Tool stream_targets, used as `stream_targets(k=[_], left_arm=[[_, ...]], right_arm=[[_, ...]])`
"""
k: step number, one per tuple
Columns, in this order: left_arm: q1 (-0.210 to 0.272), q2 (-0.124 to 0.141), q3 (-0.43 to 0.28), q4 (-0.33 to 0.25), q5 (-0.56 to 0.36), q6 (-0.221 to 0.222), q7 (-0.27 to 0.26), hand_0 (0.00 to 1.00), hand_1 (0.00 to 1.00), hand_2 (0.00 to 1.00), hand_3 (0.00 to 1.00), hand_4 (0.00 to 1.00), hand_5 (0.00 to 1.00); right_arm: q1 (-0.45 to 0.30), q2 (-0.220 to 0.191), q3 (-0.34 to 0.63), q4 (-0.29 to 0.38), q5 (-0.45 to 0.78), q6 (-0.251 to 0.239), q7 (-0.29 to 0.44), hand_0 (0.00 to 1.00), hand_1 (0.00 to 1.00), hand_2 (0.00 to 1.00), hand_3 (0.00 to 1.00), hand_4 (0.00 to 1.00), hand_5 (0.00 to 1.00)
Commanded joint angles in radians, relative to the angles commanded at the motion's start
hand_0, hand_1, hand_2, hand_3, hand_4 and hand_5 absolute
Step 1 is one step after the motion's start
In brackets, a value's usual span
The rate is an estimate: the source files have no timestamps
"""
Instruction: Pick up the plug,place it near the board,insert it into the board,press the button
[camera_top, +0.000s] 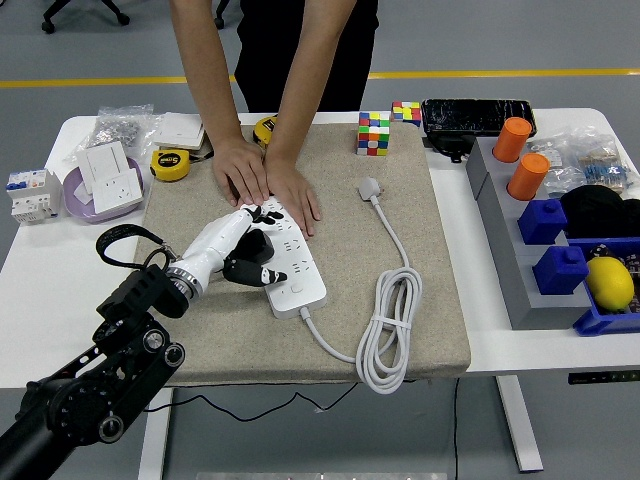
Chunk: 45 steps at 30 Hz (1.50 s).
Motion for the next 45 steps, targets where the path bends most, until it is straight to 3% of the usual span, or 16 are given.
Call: stream_targets(k=[2, 3, 8, 9, 14, 15, 24, 29, 34, 44, 45], left_arm=[[0.0, 0.0, -0.009, 0.005, 0.022, 0.004, 0.003, 0.647, 0.683, 0.619, 0.649, 0.935, 0.147], [0.0, 0.001, -0.013, 0.008, 0.034, 0.007, 0.004, 0.531, 0.539, 0.504, 0.528, 0.851, 0.123], [0.0, 0.002, -0.034, 0.019, 0.139, 0.012, 0.011, 0.531, 0.539, 0.504, 0.528, 0.851, 0.123], [0.0, 0.002, -0.037, 0.019, 0.165, 0.011, 0.012, 0.408, 0.374, 0.428, 0.5, 0.703, 0.052], [0.004, 0.001, -0.046, 0.011, 0.258, 0.011, 0.013, 0.408, 0.374, 0.428, 0.5, 0.703, 0.052], [0.004, 0.001, -0.047, 0.007, 0.259, 0.008, 0.012, 0.366, 0.298, 0.364, 0.493, 0.645, 0.002], [0.015, 0.007, -0.067, -0.027, 0.221, -0.005, -0.007, 0.364, 0.294, 0.358, 0.487, 0.634, 0.002], [0.031, 0.015, -0.106, -0.069, 0.134, -0.027, -0.039, 0.369, 0.302, 0.354, 0.486, 0.629, 0.002], [0.051, 0.029, -0.166, -0.117, 0.112, -0.038, -0.044, 0.374, 0.314, 0.357, 0.488, 0.631, 0.002], [0.076, 0.043, -0.245, -0.021, 0.154, -0.019, -0.047, 0.38, 0.333, 0.362, 0.49, 0.635, 0.002], [0.08, 0.042, -0.243, -0.018, 0.144, -0.023, -0.05, 0.656, 0.637, 0.55, 0.554, 0.892, 0.181]], right_arm=[[0.001, 0.0, 0.0, 0.0, 0.001, 0.0, 0.0, 0.862, 0.718, 0.712, 0.692, 0.998, 0.663], [0.001, 0.0, 0.0, 0.0, 0.0, 0.0, 0.0, 0.862, 0.718, 0.712, 0.691, 0.998, 0.663], [0.001, 0.0, 0.003, 0.0, -0.001, 0.0, 0.0, 0.862, 0.718, 0.712, 0.691, 0.998, 0.663], [0.001, 0.0, 0.003, 0.0, -0.001, 0.0, 0.0, 0.862, 0.718, 0.712, 0.693, 0.998, 0.663], [0.002, 0.0, 0.003, 0.0, 0.001, 0.0, 0.0, 0.862, 0.718, 0.712, 0.693, 0.998, 0.663], [0.002, 0.001, 0.004, 0.0, 0.0, 0.0, 0.001, 0.862, 0.719, 0.712, 0.692, 0.998, 0.663], [0.0, 0.0, 0.004, 0.0, -0.003, 0.0, 0.0, 0.862, 0.719, 0.712, 0.692, 0.998, 0.663], [0.001, 0.0, 0.001, 0.0, 0.0, 0.0, 0.0, 0.862, 0.719, 0.712, 0.692, 0.998, 0.663], [0.0, 0.0, 0.001, 0.0, 0.0, 0.0, 0.0, 0.862, 0.718, 0.712, 0.693, 0.998, 0.663], [-0.003, 0.002, -0.004, 0.0, 0.008, -0.002, 0.0, 0.862, 0.719, 0.712, 0.694, 0.998, 0.663], [-0.003, 0.002, -0.004, 0.0, 0.007, -0.002, 0.0, 0.862, 0.719, 0.711, 0.693, 0.998, 0.664]])
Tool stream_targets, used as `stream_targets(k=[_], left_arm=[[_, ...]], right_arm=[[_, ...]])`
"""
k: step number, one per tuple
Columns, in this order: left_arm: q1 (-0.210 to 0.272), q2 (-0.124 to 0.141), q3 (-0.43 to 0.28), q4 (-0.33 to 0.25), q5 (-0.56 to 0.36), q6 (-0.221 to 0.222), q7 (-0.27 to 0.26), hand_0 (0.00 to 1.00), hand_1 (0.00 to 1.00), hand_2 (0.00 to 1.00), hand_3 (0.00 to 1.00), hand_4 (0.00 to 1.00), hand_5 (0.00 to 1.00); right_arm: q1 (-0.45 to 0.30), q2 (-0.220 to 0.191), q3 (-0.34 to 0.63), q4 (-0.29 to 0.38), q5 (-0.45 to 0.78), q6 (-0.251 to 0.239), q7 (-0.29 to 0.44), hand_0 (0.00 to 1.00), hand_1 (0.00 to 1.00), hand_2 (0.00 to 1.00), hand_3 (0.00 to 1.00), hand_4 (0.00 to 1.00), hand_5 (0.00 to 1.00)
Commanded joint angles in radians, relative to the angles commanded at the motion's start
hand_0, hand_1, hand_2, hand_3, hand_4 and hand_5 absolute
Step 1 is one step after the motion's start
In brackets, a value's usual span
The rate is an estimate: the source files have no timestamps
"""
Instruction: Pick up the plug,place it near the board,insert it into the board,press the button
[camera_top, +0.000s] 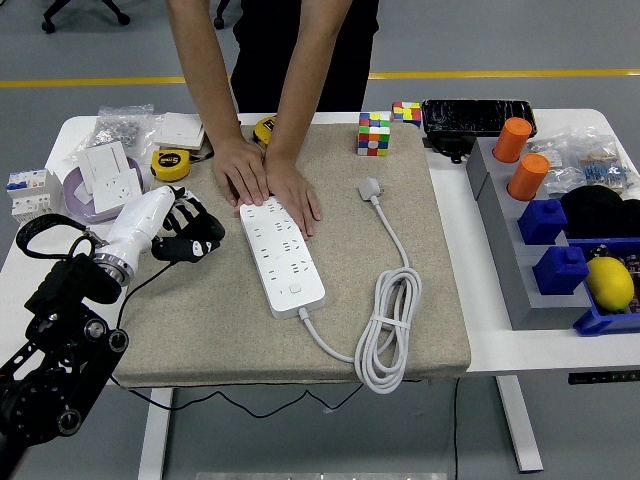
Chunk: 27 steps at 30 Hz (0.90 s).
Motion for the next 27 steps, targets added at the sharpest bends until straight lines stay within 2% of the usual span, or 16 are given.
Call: stream_targets(k=[5, 6, 12, 13, 18, 19, 21, 24, 25, 27], left_arm=[[0.003, -0.005, 0.017, 0.001, -0.044, -0.019, -0.014, 0.656, 0.637, 0.55, 0.554, 0.892, 0.181], [0.003, -0.005, 0.02, 0.002, -0.056, -0.033, -0.013, 0.821, 0.816, 0.76, 0.732, 0.998, 0.469], [0.001, -0.006, 0.03, 0.008, -0.13, -0.091, -0.013, 0.821, 0.816, 0.76, 0.732, 0.998, 0.469], [0.0, -0.006, 0.028, 0.01, -0.149, -0.095, -0.014, 0.998, 0.998, 0.961, 0.906, 0.998, 0.935], [0.003, -0.008, 0.015, 0.008, -0.223, -0.089, -0.028, 0.998, 0.998, 0.961, 0.906, 0.998, 0.935], [0.004, -0.009, 0.011, 0.005, -0.25, -0.08, -0.037, 0.998, 0.998, 0.993, 0.959, 0.998, 0.998], [0.009, -0.013, 0.004, -0.002, -0.304, -0.051, -0.063, 0.998, 0.998, 0.993, 0.959, 0.998, 0.998], [0.024, -0.029, -0.007, -0.027, -0.43, 0.029, -0.141, 0.998, 0.998, 0.993, 0.959, 0.998, 0.998], [0.031, -0.037, -0.008, -0.036, -0.469, 0.049, -0.165, 0.953, 0.983, 0.922, 0.883, 0.998, 0.998], [0.04, -0.046, -0.01, -0.046, -0.547, 0.06, -0.184, 0.953, 0.983, 0.922, 0.883, 0.998, 0.998]], right_arm=[[0.001, -0.001, 0.003, 0.0, -0.004, 0.001, -0.001, 0.862, 0.719, 0.711, 0.693, 0.998, 0.664], [0.001, -0.001, 0.003, 0.0, -0.004, 0.001, -0.001, 0.862, 0.719, 0.712, 0.694, 0.998, 0.663], [0.002, 0.0, 0.006, 0.0, -0.004, 0.001, -0.001, 0.862, 0.719, 0.712, 0.694, 0.998, 0.663], [0.001, 0.0, 0.008, 0.0, -0.005, 0.001, -0.001, 0.862, 0.719, 0.711, 0.693, 0.998, 0.663], [0.001, 0.0, 0.009, 0.0, -0.006, 0.001, -0.001, 0.862, 0.719, 0.711, 0.693, 0.998, 0.663], [0.002, 0.0, 0.009, 0.0, -0.005, 0.001, -0.001, 0.862, 0.719, 0.711, 0.694, 0.998, 0.663], [0.002, 0.0, 0.008, 0.0, -0.003, 0.001, 0.0, 0.862, 0.719, 0.711, 0.694, 0.998, 0.663], [0.003, 0.001, 0.01, 0.0, -0.005, 0.002, 0.0, 0.862, 0.719, 0.711, 0.694, 0.998, 0.663], [0.003, 0.002, 0.01, 0.0, -0.005, 0.002, 0.0, 0.863, 0.719, 0.711, 0.694, 0.998, 0.663], [0.002, 0.002, 0.01, 0.0, -0.005, 0.002, 0.001, 0.863, 0.719, 0.711, 0.694, 0.998, 0.663]])
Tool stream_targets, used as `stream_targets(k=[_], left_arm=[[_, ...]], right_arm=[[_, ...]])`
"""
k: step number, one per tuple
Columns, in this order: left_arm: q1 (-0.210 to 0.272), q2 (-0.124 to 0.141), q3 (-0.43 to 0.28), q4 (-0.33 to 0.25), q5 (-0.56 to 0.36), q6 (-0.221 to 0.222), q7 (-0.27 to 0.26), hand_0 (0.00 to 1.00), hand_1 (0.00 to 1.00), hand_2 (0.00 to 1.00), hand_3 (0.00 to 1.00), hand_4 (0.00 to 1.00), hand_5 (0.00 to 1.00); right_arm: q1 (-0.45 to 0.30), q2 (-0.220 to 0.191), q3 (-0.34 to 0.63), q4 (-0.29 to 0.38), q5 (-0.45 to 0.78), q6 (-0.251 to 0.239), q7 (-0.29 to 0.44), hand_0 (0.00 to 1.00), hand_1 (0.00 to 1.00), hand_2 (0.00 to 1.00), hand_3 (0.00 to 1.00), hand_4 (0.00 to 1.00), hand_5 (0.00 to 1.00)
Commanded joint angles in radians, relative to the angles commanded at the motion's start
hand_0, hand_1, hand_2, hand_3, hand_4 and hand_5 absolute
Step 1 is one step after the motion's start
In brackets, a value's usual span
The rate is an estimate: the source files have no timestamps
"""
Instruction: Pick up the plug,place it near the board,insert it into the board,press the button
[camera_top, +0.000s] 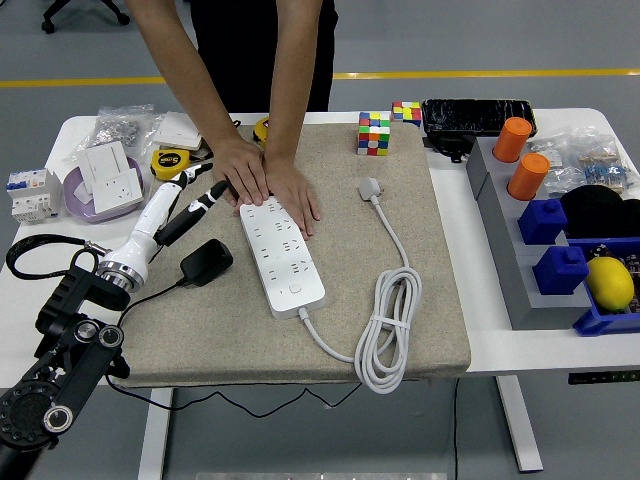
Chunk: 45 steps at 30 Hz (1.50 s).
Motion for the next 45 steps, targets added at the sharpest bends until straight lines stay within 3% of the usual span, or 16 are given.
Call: stream_targets(k=[3, 4, 8, 9, 17, 23, 27, 28, 45], left_arm=[[0.035, -0.024, -0.009, -0.023, -0.13, -0.002, -0.032, 0.953, 0.983, 0.922, 0.883, 0.998, 0.998], [0.047, -0.028, -0.018, -0.026, -0.176, -0.001, -0.039, 0.898, 0.914, 0.871, 0.85, 0.998, 0.998], [0.092, -0.032, -0.059, -0.035, -0.345, 0.01, -0.058, 0.898, 0.914, 0.871, 0.85, 0.998, 0.998], [0.108, -0.035, -0.076, -0.039, -0.429, 0.013, -0.063, 0.924, 0.902, 0.855, 0.835, 0.998, 0.998], [0.18, -0.064, -0.138, -0.06, -0.682, 0.017, -0.069, 0.922, 0.897, 0.852, 0.833, 0.998, 0.998], [0.207, -0.066, -0.145, -0.066, -0.637, 0.02, -0.057, 0.92, 0.884, 0.844, 0.832, 0.998, 0.998], [0.211, -0.067, -0.146, -0.066, -0.624, 0.019, -0.054, 0.92, 0.884, 0.844, 0.832, 0.998, 0.998], [0.212, -0.067, -0.147, -0.066, -0.624, 0.019, -0.053, 0.858, 0.844, 0.809, 0.807, 0.998, 0.998], [0.214, -0.063, -0.138, -0.066, -0.615, 0.015, -0.049, 0.809, 0.821, 0.789, 0.779, 0.998, 0.998]], right_arm=[[-0.001, 0.001, 0.001, 0.0, 0.001, 0.0, 0.0, 0.863, 0.719, 0.711, 0.694, 0.998, 0.663], [-0.001, 0.002, 0.002, 0.0, 0.0, 0.0, 0.0, 0.862, 0.719, 0.711, 0.694, 0.998, 0.663], [-0.003, 0.003, 0.006, 0.0, -0.002, 0.0, 0.001, 0.862, 0.719, 0.711, 0.694, 0.998, 0.663], [-0.004, 0.004, 0.009, 0.0, -0.004, 0.0, 0.0, 0.861, 0.719, 0.711, 0.694, 0.998, 0.664], [-0.005, 0.008, 0.009, 0.0, -0.009, 0.001, 0.001, 0.861, 0.719, 0.712, 0.695, 0.998, 0.663], [0.0, 0.01, -0.001, 0.0, -0.009, 0.002, 0.002, 0.862, 0.72, 0.713, 0.694, 0.998, 0.663], [-0.001, 0.01, -0.003, 0.0, -0.011, 0.002, 0.001, 0.862, 0.72, 0.713, 0.694, 0.998, 0.663], [-0.002, 0.01, -0.002, 0.0, -0.014, 0.003, 0.0, 0.863, 0.72, 0.712, 0.694, 0.998, 0.663], [-0.008, 0.018, 0.012, 0.0, -0.03, 0.003, -0.001, 0.863, 0.72, 0.712, 0.693, 0.998, 0.663]])
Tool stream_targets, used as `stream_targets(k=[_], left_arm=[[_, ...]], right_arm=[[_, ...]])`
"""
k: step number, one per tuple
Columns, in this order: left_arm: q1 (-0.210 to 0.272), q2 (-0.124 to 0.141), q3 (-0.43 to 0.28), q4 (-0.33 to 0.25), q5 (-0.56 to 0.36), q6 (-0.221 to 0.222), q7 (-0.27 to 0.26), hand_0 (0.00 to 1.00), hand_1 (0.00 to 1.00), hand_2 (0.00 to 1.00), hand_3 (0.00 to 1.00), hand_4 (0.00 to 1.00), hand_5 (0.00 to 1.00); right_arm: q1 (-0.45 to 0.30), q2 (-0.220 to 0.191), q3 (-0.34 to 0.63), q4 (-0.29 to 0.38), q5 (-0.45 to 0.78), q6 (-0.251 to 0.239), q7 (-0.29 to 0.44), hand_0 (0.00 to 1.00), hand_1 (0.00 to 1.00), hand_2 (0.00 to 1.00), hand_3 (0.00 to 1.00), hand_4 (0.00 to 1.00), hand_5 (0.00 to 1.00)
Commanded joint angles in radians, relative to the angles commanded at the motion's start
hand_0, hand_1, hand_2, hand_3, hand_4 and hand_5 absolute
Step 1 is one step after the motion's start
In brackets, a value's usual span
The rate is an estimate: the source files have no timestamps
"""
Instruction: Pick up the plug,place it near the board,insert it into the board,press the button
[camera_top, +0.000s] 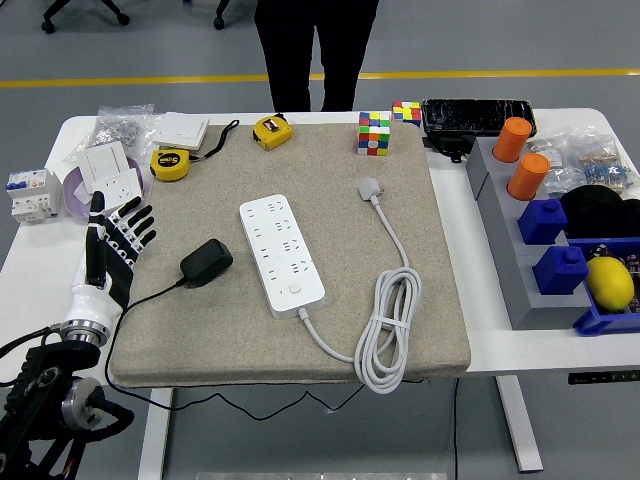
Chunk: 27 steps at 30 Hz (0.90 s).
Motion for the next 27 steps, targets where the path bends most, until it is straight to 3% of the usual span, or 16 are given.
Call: stream_targets(k=[24, 25, 27], left_arm=[[-0.003, 0.006, -0.002, -0.013, 0.036, 0.008, 0.002, 0.756, 0.727, 0.701, 0.73, 0.998, 0.998], [-0.002, 0.006, -0.002, -0.013, 0.038, 0.009, 0.003, 0.742, 0.698, 0.676, 0.715, 0.998, 0.893], [0.0, 0.005, -0.003, -0.013, 0.039, 0.01, 0.003, 0.742, 0.698, 0.676, 0.715, 0.998, 0.893]], right_arm=[[0.0, 0.003, 0.003, 0.0, -0.025, 0.005, -0.003, 0.863, 0.719, 0.712, 0.694, 0.998, 0.662], [-0.001, 0.003, 0.003, 0.0, -0.027, 0.006, -0.004, 0.863, 0.72, 0.712, 0.694, 0.998, 0.662], [-0.003, 0.004, 0.004, 0.0, -0.03, 0.006, -0.004, 0.863, 0.72, 0.712, 0.694, 0.998, 0.662]])
